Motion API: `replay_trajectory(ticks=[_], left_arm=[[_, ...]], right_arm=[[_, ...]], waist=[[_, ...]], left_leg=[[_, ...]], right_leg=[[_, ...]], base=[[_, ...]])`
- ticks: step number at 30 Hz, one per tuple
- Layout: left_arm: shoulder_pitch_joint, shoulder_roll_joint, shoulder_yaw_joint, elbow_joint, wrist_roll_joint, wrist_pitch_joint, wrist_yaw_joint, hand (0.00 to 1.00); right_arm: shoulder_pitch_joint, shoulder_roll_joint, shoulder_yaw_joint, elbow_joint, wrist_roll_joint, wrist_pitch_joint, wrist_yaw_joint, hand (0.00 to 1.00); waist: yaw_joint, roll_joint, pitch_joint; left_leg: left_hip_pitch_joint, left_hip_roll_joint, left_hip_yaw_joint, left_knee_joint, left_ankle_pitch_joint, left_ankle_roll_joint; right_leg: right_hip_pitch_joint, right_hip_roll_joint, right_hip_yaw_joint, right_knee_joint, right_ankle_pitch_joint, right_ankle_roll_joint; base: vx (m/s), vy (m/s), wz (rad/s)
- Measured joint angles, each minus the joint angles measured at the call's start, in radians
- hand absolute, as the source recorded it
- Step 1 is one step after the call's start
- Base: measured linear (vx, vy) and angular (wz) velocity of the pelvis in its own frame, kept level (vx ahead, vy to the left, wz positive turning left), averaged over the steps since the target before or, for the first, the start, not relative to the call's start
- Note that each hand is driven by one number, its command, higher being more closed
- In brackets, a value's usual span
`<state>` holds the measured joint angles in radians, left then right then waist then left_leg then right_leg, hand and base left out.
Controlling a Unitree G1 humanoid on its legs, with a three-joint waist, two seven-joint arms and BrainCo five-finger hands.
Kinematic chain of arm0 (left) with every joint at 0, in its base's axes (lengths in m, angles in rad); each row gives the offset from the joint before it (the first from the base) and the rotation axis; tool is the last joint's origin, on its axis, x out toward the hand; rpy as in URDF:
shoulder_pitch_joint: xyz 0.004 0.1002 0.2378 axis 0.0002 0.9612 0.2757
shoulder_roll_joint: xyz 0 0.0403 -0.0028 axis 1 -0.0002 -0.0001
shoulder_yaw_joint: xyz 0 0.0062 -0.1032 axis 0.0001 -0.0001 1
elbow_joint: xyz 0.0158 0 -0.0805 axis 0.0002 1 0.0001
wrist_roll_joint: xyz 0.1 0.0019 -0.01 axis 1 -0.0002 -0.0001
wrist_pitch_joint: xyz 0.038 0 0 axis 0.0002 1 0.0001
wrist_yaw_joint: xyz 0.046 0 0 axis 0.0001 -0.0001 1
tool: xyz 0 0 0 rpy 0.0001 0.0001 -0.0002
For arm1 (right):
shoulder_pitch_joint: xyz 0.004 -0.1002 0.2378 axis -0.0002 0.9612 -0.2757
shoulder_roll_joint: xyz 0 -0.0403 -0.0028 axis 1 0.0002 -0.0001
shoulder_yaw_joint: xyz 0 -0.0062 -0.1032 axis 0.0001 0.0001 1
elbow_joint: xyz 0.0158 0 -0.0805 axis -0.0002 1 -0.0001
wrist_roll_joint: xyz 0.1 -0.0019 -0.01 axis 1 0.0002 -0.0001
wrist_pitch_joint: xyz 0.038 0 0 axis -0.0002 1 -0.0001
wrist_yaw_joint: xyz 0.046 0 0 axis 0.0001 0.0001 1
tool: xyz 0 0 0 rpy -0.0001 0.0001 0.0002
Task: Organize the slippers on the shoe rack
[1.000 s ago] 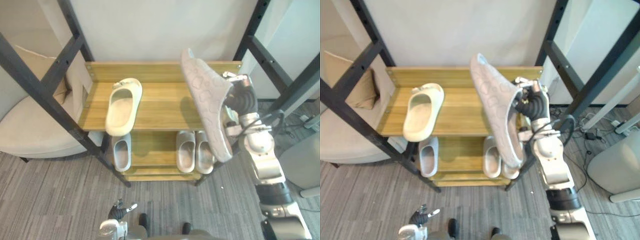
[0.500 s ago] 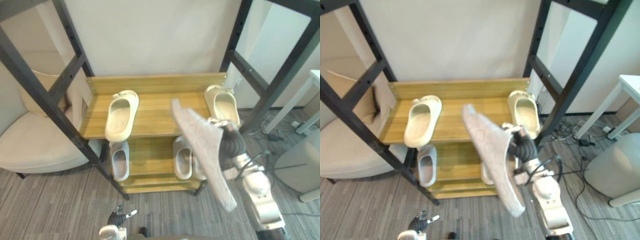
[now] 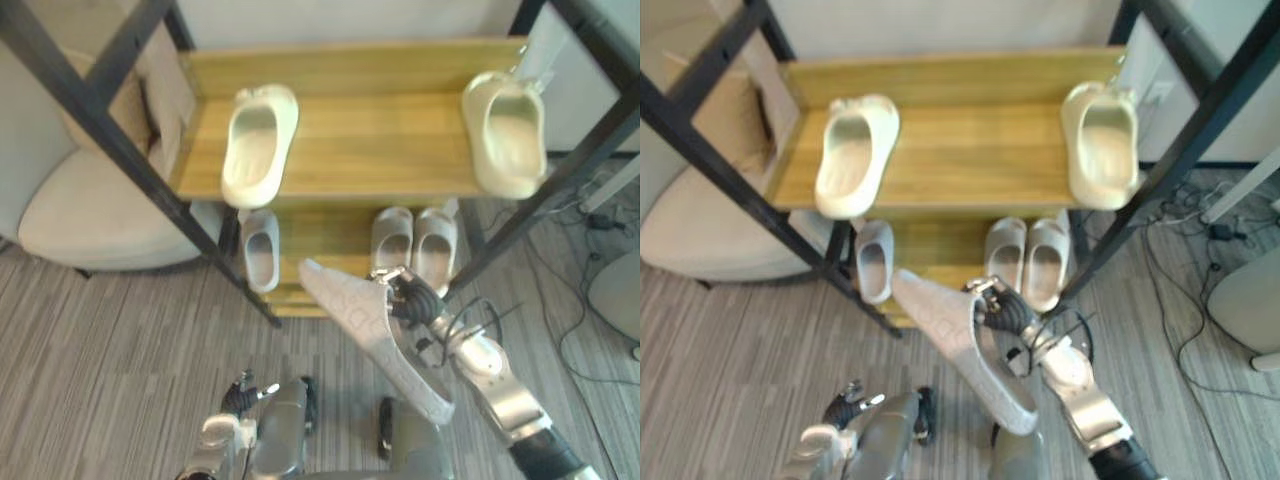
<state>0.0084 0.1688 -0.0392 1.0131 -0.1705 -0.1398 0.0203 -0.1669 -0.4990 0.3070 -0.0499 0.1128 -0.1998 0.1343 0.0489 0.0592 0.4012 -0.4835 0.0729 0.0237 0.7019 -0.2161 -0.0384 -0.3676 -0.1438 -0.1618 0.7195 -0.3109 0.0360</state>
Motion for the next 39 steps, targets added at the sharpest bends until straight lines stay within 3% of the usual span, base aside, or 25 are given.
replay_trajectory(ticks=[4, 9, 13, 20, 25, 29, 39], left_arm=[[0.007, -0.001, 0.000, 0.017, -0.010, 0.004, 0.017, 0.00], [-0.003, -0.014, 0.002, 0.018, -0.034, 0.018, 0.044, 0.00], [-0.025, -0.031, 0.033, -0.018, -0.059, 0.019, 0.065, 0.00], [-0.056, -0.089, 0.099, -0.101, -0.077, 0.021, 0.091, 0.00], [-0.056, -0.099, 0.127, -0.121, -0.078, 0.024, 0.103, 0.00], [-0.068, -0.103, 0.140, -0.121, -0.078, 0.027, 0.114, 0.00], [-0.076, -0.115, 0.173, -0.118, -0.080, 0.028, 0.154, 0.00]], right_arm=[[-0.119, -0.033, 0.011, 0.041, -0.036, -0.007, -0.057, 1.00], [-0.242, -0.030, 0.013, 0.134, -0.073, -0.017, -0.140, 1.00], [-0.277, 0.042, -0.035, 0.153, -0.074, -0.011, -0.217, 1.00], [-0.349, 0.179, -0.142, 0.148, -0.118, 0.044, -0.370, 1.00], [-0.461, 0.226, -0.175, 0.190, -0.165, 0.073, -0.455, 1.00], [-0.572, 0.236, -0.224, 0.304, -0.193, 0.116, -0.510, 1.00], [-0.816, 0.254, -0.311, 0.600, -0.231, 0.208, -0.622, 1.00]], waist=[[0.016, -0.007, 0.056], [0.040, -0.015, 0.073], [0.072, -0.025, 0.093], [0.117, -0.037, 0.127], [0.146, -0.037, 0.127], [0.171, -0.038, 0.128], [0.198, -0.038, 0.128]], left_leg=[[-0.144, -0.002, -0.030, 0.120, -0.012, -0.008], [-0.323, -0.014, -0.066, 0.237, -0.015, -0.013], [-0.427, -0.016, -0.087, 0.300, -0.015, -0.016], [-0.541, -0.013, -0.095, 0.346, -0.005, -0.033], [-0.601, -0.015, -0.107, 0.386, -0.001, -0.039], [-0.640, -0.022, -0.117, 0.388, 0.009, -0.055], [-0.678, -0.032, -0.154, 0.386, 0.026, -0.083]], right_leg=[[-0.134, -0.022, -0.021, 0.150, -0.046, -0.017], [-0.300, -0.045, -0.047, 0.295, -0.085, -0.038], [-0.396, -0.059, -0.063, 0.384, -0.108, -0.051], [-0.497, -0.093, -0.096, 0.474, -0.135, -0.067], [-0.551, -0.106, -0.105, 0.533, -0.155, -0.075], [-0.593, -0.113, -0.112, 0.554, -0.158, -0.080], [-0.621, -0.122, -0.149, 0.583, -0.178, -0.098]], base=[[-0.17, -0.026, 0.19], [-0.14, -0.024, 0.19], [-0.13, -0.043, 0.16], [-0.10, -0.051, 0.19], [-0.07, -0.012, 0.07], [-0.08, -0.006, 0.10], [-0.07, 0.003, 0.08]])
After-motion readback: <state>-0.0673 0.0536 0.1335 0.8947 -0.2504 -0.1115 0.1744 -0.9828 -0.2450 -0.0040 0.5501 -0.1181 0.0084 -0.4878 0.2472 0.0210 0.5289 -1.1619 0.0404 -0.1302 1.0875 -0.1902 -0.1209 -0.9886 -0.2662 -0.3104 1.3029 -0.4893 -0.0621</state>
